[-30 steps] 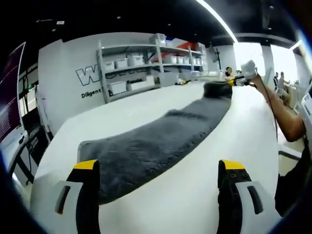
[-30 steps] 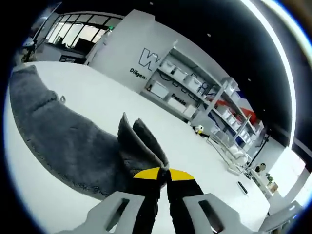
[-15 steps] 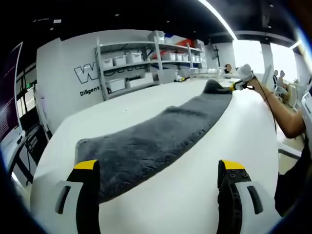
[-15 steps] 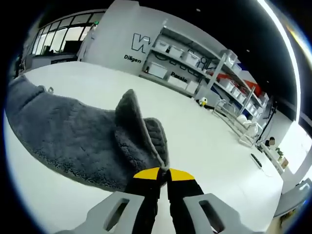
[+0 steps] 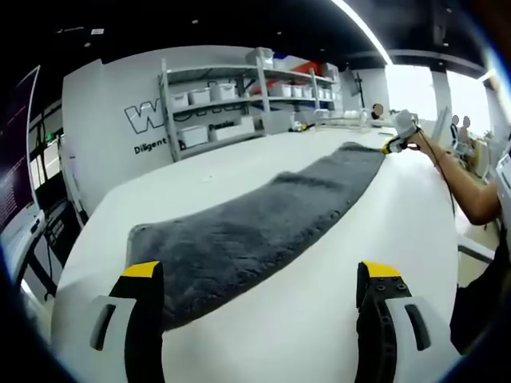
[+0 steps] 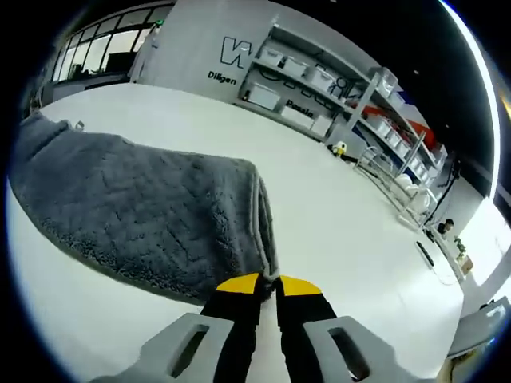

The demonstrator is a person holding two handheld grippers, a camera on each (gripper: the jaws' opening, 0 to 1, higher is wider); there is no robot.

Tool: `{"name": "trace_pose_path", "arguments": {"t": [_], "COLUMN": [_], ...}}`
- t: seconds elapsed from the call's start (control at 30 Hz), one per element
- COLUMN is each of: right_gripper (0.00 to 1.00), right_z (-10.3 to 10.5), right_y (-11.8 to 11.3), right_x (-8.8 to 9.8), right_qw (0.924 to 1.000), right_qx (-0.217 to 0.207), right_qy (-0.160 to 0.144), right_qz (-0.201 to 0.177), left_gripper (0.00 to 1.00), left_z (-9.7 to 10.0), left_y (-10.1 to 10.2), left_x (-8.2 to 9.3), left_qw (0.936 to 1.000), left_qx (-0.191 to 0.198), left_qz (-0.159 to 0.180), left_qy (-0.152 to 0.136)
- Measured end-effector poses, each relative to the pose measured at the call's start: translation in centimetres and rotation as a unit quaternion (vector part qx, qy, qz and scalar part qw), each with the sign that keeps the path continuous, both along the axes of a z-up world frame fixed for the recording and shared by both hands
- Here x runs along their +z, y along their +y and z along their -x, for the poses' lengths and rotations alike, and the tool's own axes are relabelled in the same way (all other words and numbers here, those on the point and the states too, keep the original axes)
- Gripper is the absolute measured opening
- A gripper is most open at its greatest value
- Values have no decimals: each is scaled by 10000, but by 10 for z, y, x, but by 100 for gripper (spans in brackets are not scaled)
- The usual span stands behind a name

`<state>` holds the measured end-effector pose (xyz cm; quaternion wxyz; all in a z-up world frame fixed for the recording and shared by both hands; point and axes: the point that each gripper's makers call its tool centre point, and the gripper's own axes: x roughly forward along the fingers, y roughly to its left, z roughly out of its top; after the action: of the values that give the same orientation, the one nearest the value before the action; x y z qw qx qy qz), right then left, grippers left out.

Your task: Open the folded towel by lifting each exposed corner and separating the folded layers until the towel lies flat within the target outline without major curled edges

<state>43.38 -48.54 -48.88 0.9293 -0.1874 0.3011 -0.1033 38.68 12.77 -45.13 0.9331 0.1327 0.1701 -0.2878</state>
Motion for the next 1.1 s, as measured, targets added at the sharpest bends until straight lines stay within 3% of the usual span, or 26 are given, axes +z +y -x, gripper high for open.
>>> {"name": "trace_pose_path", "arguments": {"t": [0.07,0.17,0.3,0.47,0.77,0.93,1.1], "right_gripper": [11,23,36,47,73,99,99], "right_z": [0,4,9,14,26,26,28], "right_y": [-2,-11,-17,-21,-33,-24,-10], "right_x": [1,9,16,14,19,24,23], "right_qw": [10000,9992,9988,9995,9988,9994,9985], "right_qx": [-21,-183,-285,-298,-417,-126,189], "right_qy": [25,89,82,56,176,122,169], "right_qz": [26,358,393,-64,-183,-314,-494], "left_gripper": [99,99,98,98,99,99,99], "left_z": [0,-2,-9,-18,-32,-37,-38], "left_y": [0,2,9,19,36,39,41], "left_x": [0,1,2,6,13,14,10], "left_qw": [10000,10000,9998,9995,9989,9986,9984], "left_qx": [5,37,172,324,469,510,562], "left_qz": [0,-2,28,27,73,140,110], "left_qy": [-1,8,10,-9,-42,-61,33]}}
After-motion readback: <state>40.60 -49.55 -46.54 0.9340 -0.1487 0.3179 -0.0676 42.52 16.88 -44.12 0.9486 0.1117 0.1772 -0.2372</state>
